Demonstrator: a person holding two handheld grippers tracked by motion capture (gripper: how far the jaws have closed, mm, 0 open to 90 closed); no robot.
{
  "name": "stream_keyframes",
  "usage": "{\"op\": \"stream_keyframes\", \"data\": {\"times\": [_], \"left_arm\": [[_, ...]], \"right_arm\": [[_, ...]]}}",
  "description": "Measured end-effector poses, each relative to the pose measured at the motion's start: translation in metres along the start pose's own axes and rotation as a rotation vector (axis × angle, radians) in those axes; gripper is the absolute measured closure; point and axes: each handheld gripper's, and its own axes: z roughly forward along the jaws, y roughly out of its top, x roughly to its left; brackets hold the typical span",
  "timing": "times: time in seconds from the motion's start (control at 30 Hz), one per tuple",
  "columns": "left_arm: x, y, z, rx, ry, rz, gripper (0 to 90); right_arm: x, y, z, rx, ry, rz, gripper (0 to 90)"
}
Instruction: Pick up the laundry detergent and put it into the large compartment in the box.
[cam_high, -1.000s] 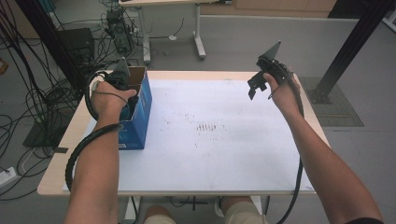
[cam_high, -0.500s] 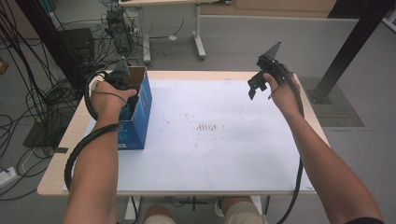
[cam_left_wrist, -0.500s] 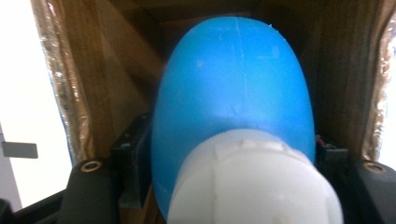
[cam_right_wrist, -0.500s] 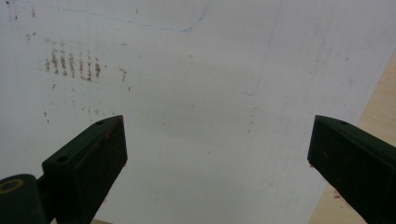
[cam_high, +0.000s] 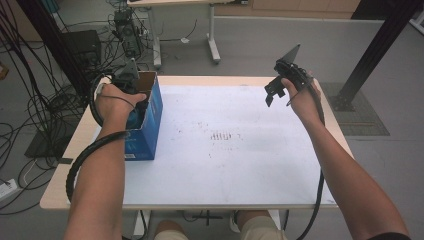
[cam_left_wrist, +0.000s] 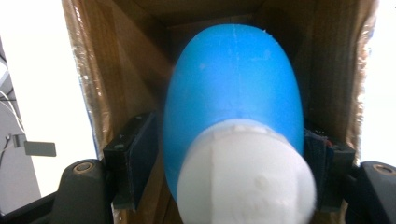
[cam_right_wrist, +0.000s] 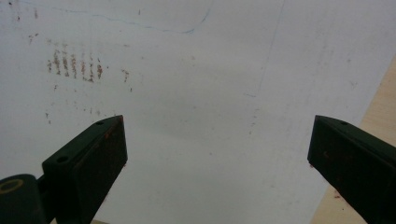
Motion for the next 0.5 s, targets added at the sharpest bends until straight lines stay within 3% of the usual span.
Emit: {"op": "stream_keyframes", "data": {"times": [0.3,0.5], "left_arm": [[0.0,-0.004,-0.015,-0.02,-0.013,0.014,28.7],[-0.005,-0.006,-0.031,-0.018,-0.014,0.044,26.5]], "right_arm": [[0.002,0.0,-0.001,0.0,0.0,0.003,4.6],[0.003,0.0,0.0,-0.004,0.0,-0.007,4.7]]}}
